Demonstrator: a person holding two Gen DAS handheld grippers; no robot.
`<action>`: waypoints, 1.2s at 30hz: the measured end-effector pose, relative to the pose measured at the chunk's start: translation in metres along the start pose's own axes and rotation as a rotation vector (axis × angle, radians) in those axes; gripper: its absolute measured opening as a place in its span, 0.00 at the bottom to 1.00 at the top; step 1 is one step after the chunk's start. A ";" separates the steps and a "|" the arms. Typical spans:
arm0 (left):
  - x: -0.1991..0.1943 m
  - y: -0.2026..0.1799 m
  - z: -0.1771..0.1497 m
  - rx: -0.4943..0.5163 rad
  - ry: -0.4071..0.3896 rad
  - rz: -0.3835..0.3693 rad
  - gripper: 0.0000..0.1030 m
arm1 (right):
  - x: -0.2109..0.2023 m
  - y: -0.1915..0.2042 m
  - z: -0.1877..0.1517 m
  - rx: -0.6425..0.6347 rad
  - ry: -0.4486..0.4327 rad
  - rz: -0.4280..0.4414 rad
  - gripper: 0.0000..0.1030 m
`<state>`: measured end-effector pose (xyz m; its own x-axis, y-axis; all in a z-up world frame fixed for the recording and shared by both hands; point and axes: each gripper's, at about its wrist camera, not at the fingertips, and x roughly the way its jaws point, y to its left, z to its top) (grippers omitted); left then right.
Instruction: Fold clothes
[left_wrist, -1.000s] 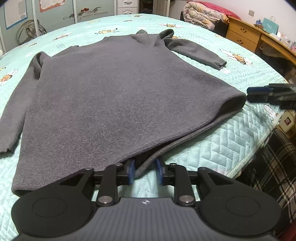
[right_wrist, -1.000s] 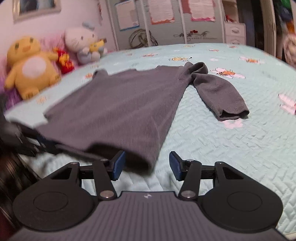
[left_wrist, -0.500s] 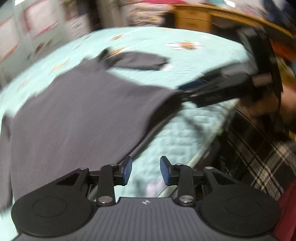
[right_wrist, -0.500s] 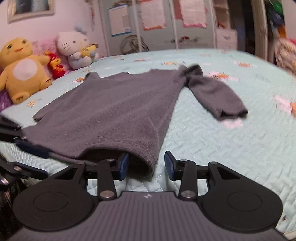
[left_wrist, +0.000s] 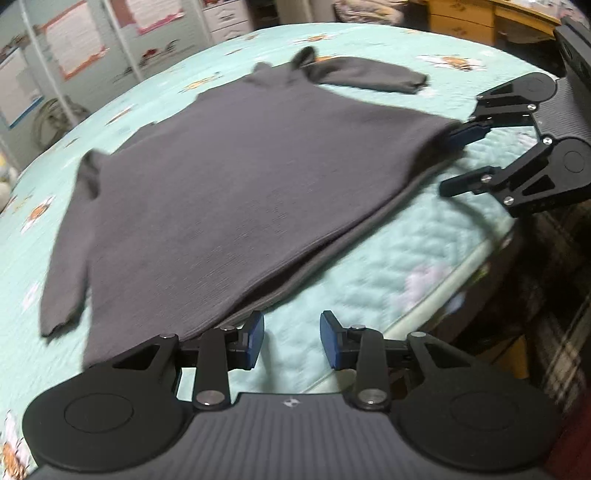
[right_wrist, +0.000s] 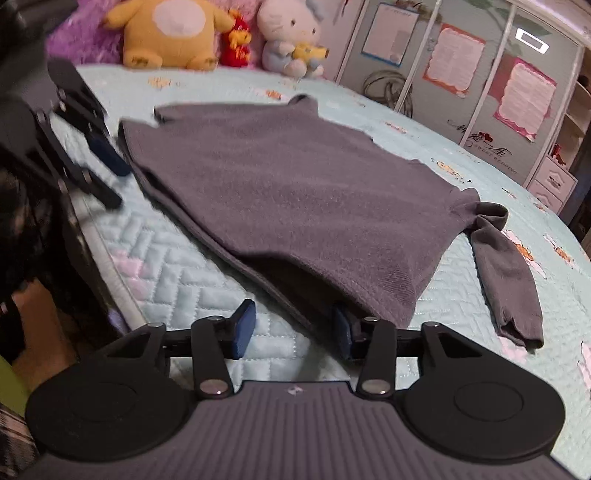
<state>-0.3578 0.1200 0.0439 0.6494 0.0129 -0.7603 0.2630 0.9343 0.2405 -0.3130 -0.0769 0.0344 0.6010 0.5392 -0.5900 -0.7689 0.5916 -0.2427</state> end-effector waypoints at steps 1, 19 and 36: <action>0.000 0.004 -0.002 -0.001 0.002 0.013 0.36 | 0.004 0.002 0.001 -0.027 0.009 0.000 0.47; 0.012 0.061 -0.008 -0.151 0.082 0.023 0.59 | 0.020 0.014 0.004 -0.114 0.055 -0.047 0.62; 0.021 0.069 -0.016 0.112 0.061 0.076 0.76 | 0.018 0.013 0.006 -0.211 0.062 -0.030 0.64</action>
<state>-0.3378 0.1906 0.0348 0.6271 0.1070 -0.7716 0.2946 0.8843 0.3621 -0.3113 -0.0562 0.0250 0.6146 0.4813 -0.6250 -0.7835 0.4646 -0.4127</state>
